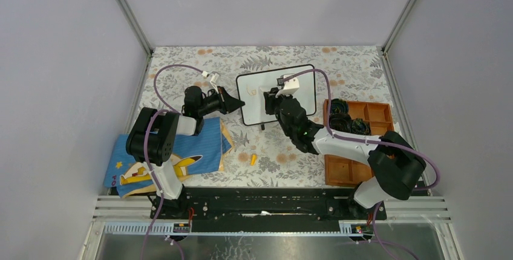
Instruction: Write a sentence on the whiteboard
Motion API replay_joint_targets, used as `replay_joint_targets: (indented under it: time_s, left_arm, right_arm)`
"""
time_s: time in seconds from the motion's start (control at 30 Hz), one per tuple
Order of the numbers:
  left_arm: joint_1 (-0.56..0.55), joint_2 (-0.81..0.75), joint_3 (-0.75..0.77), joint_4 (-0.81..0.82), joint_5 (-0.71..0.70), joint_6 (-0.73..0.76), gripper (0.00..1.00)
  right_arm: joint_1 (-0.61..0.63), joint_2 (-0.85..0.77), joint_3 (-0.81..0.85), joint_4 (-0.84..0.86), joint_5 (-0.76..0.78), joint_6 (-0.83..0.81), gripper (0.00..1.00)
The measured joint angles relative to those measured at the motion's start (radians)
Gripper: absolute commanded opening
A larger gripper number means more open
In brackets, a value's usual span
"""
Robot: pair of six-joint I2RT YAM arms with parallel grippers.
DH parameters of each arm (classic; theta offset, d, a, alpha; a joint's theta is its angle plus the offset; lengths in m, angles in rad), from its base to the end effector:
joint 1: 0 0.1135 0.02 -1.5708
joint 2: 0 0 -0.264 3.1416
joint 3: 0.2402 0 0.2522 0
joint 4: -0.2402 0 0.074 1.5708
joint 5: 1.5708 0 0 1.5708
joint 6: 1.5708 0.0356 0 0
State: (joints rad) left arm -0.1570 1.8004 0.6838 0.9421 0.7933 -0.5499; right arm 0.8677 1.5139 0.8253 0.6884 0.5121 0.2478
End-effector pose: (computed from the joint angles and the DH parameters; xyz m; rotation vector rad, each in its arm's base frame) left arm 0.3308 -0.0781 0.1596 0.2608 1.8301 -1.1919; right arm 0.2314 0.2460 0.2677 -0.0858 1.5883 0.4725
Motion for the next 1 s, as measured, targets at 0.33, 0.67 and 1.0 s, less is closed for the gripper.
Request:
replay_joint_targets:
  time_s: [0.33, 0.67, 1.0]
  left_arm:
    - [0.0, -0.001, 0.0, -0.003, 0.0, 0.003, 0.01]
    - [0.0, -0.001, 0.0, -0.005, 0.0, 0.004, 0.01]
    - [0.0, -0.001, 0.0, -0.008, 0.0, 0.007, 0.01]
  right_arm:
    - [0.0, 0.028, 0.002, 0.002, -0.001, 0.001, 0.0]
    - [-0.002, 0.051, 0.015, 0.005, -0.006, 0.003, 0.0]
    - [-0.006, 0.07, 0.023, 0.006, -0.006, 0.011, 0.0]
